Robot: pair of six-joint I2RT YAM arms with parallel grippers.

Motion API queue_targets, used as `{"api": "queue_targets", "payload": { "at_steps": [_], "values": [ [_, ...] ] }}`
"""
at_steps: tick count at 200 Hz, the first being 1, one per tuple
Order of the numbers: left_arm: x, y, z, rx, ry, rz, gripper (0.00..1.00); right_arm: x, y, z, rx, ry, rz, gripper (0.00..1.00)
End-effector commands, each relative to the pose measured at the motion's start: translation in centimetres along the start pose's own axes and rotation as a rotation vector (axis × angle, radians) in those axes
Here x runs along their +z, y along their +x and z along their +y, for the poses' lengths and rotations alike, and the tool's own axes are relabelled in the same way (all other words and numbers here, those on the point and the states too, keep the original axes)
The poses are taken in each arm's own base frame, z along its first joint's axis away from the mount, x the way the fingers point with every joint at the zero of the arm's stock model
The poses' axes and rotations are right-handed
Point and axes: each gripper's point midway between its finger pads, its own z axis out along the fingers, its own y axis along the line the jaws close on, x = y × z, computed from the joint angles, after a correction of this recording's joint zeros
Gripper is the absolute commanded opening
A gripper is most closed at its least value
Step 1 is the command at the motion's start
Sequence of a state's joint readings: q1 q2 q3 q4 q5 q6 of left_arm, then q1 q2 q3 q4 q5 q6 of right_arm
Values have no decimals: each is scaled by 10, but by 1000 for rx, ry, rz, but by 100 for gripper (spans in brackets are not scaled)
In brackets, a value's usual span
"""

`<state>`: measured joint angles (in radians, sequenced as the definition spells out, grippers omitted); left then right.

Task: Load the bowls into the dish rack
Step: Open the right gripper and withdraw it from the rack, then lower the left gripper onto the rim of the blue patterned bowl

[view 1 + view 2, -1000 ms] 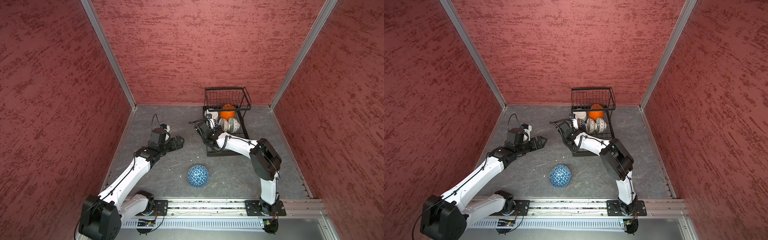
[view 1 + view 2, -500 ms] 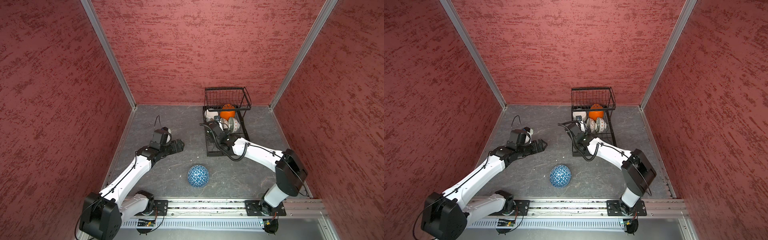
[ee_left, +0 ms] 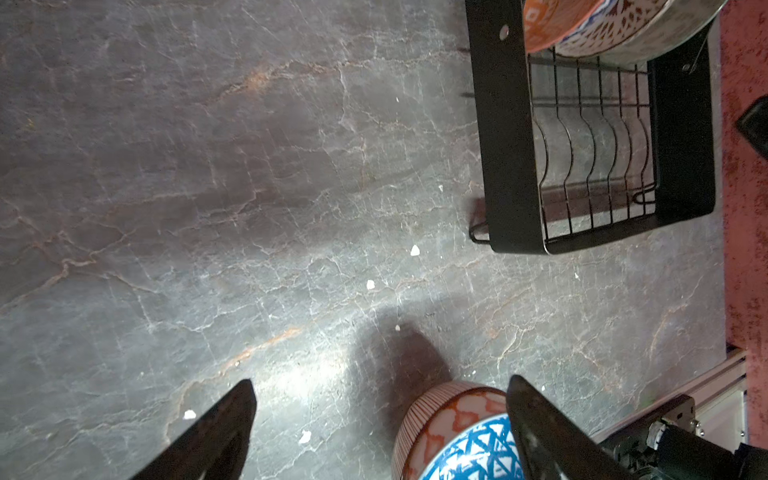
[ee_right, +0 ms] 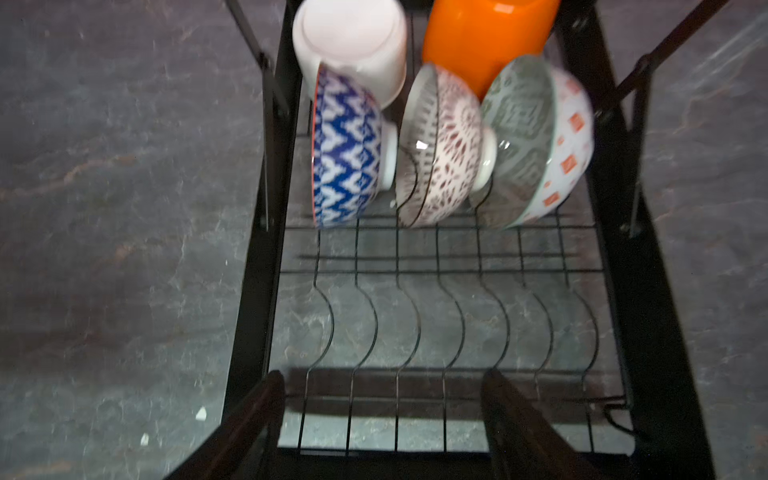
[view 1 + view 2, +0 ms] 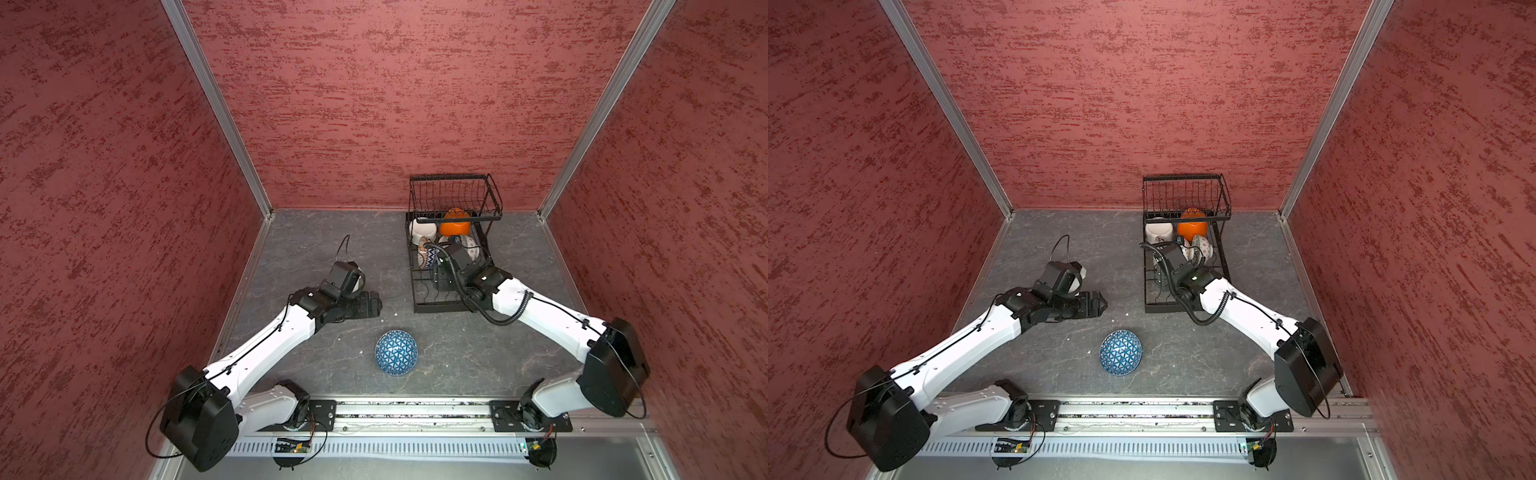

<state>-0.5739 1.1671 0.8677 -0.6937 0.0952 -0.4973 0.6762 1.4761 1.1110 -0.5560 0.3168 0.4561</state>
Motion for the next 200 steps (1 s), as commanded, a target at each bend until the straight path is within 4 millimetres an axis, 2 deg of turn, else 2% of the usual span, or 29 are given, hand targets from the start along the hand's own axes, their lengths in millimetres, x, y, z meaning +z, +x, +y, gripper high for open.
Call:
{"api": "queue_targets", "payload": {
  "at_steps": [1,33,83,127,153,200],
  "values": [
    [-6,11,3,29,-71,33,92,-2,31,9,-14,-85,123,76],
    [-13,27,-2,111,-87,78,83,-16,35,10,-24,-137,116,76],
    [-17,40,-20,322,-73,130,70,-12,51,16,-40,-186,163,76],
    [-4,54,-32,514,-68,194,74,-11,55,8,-57,-150,165,76],
    [6,65,-47,619,-21,210,75,-9,57,5,-56,-136,168,76],
    [15,68,-53,690,-15,219,75,-6,65,2,-48,-133,177,76]
  ]
}}
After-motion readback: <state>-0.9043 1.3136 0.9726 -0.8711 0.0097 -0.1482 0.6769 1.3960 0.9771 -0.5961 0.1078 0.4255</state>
